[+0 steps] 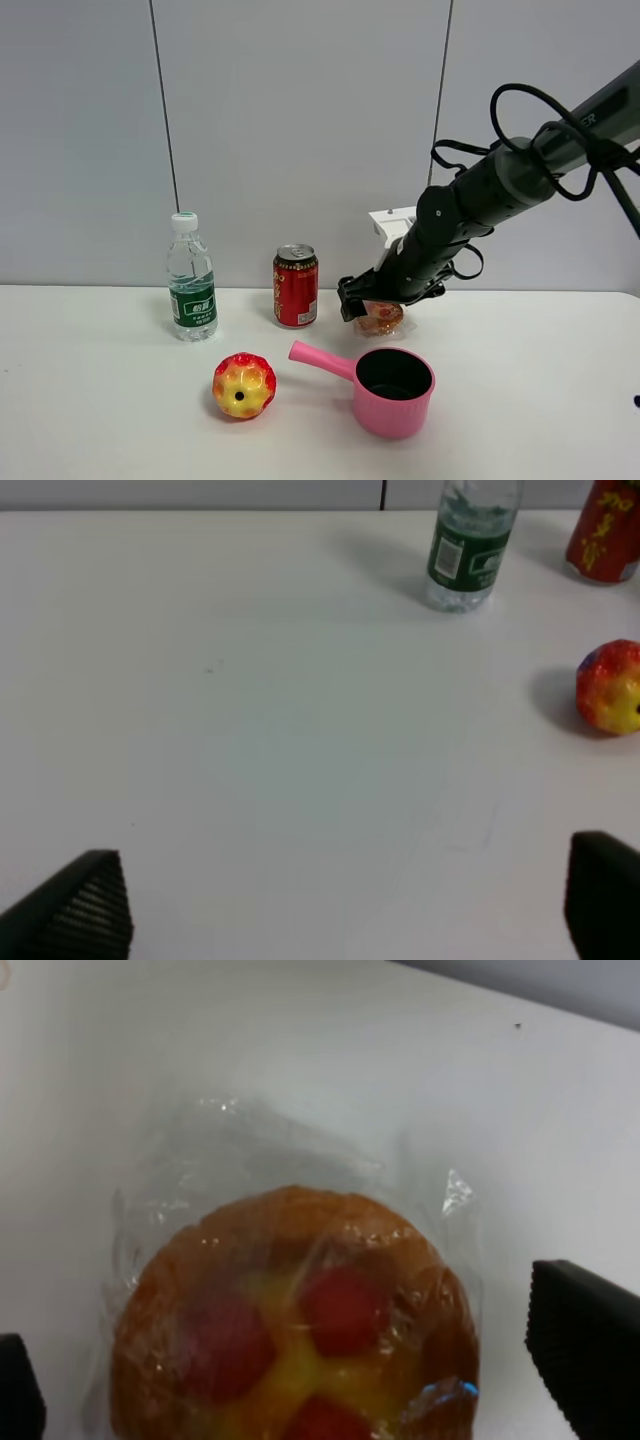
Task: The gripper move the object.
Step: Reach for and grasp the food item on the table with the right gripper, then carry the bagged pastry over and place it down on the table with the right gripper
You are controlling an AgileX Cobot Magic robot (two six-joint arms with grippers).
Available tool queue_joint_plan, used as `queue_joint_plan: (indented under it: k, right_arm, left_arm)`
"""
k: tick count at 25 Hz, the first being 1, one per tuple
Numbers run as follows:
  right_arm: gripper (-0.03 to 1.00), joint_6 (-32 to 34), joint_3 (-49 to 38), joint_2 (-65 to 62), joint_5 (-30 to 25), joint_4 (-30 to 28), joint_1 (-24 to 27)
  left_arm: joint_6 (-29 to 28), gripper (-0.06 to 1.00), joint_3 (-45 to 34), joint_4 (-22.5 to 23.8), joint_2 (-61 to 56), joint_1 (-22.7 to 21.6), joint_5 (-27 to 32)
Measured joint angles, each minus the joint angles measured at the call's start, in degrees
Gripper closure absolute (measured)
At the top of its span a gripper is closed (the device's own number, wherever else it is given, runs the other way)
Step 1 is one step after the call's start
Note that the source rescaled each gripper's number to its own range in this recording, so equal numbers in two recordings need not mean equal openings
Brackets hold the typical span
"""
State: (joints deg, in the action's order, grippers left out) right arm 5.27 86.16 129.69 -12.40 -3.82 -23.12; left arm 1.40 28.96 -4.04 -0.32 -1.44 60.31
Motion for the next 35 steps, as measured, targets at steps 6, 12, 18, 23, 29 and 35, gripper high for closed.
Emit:
queue_joint_plan:
  k: [6,12,18,23,29,35]
  right_arm:
    - [-0.03,0.1,0.0,1.5,1.9,0.1,0.0]
    - [0.03,0.7,0.0,2.8,2.3,0.7,0.0]
    - [0.41,0.7,0.0,2.8,2.2,0.8,0.0]
    - [0.77,0.7,0.0,2.8,1.8,0.9,0.0]
    - [0.95,0.7,0.0,1.8,0.0,0.9,0.0]
    - [0.95,-0.5,0.0,-5.5,-6.9,1.0,0.0]
  left_arm:
    - [0.0,-0.06,0.0,0.0,0.0,0.0,0.0]
    - [0.0,-0.06,0.0,0.0,0.0,0.0,0.0]
    - [0.0,-0.06,0.0,0.0,0.0,0.0,0.0]
    - [0.0,-0.06,0.0,0.0,0.0,0.0,0.0]
    - [0.0,-0.06,0.0,0.0,0.0,0.0,0.0]
    - [0.0,-0.06,0.0,0.0,0.0,0.0,0.0]
